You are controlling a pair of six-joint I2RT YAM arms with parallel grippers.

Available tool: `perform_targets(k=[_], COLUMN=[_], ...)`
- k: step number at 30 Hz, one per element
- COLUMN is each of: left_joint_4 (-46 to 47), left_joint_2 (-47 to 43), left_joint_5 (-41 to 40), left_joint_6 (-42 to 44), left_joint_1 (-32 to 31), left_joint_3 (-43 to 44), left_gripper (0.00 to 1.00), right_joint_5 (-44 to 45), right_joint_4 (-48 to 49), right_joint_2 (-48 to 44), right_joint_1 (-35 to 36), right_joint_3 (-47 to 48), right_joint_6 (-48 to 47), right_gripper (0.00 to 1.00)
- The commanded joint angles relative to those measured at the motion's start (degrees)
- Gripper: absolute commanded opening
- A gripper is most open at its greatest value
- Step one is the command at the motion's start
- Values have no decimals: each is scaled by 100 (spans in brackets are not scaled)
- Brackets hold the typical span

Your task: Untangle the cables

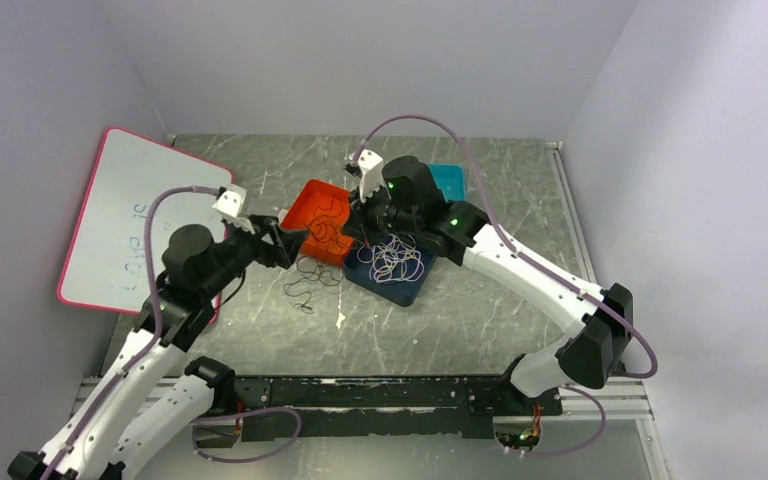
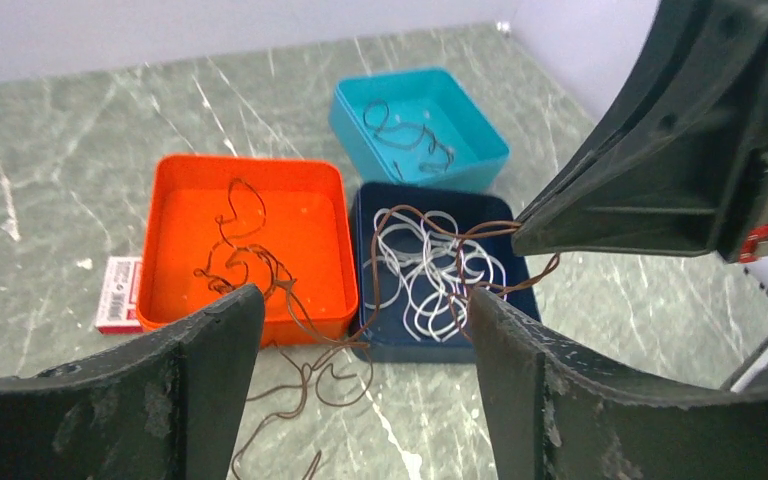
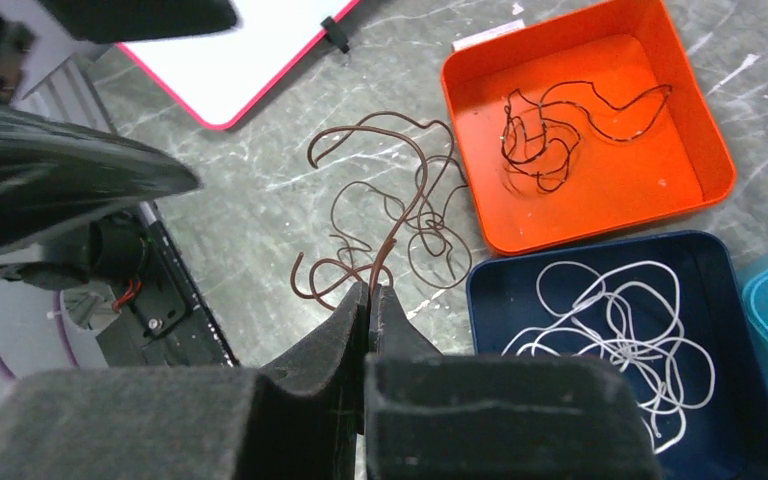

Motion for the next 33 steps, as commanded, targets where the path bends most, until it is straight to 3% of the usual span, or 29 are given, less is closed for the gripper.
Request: perform_targets(k=[1, 9, 17, 22, 24, 29, 33], left_joint_4=[-125, 108, 204, 186, 122, -54, -143], left_joint_2=[403, 725, 1025, 1109, 1052, 750, 587], left_joint_5=[575, 850, 995, 994, 870, 470, 477], left_joint_6=[169, 135, 107, 100, 91, 100, 188], left_joint_1=[12, 14, 17, 14, 16, 16, 16], left_joint_3=[194, 117, 165, 222, 261, 360, 458], left_gripper=[77, 64, 39, 8, 7, 7, 7], right_joint_5=[-401, -486, -588, -598, -578, -483, -412], right_joint_4=[4, -18, 93, 149, 142, 68, 151], right_joint_2=[-133, -277, -418, -449, -456, -517, -552], right_joint_1=[9, 17, 17, 12, 16, 14, 13], right_joint_3=[91, 30, -119, -275, -366, -563, -559], right_joint_6=[-203, -266, -285, -272, -276, -352, -383], right_gripper=[0, 0, 0, 0, 0, 29, 40])
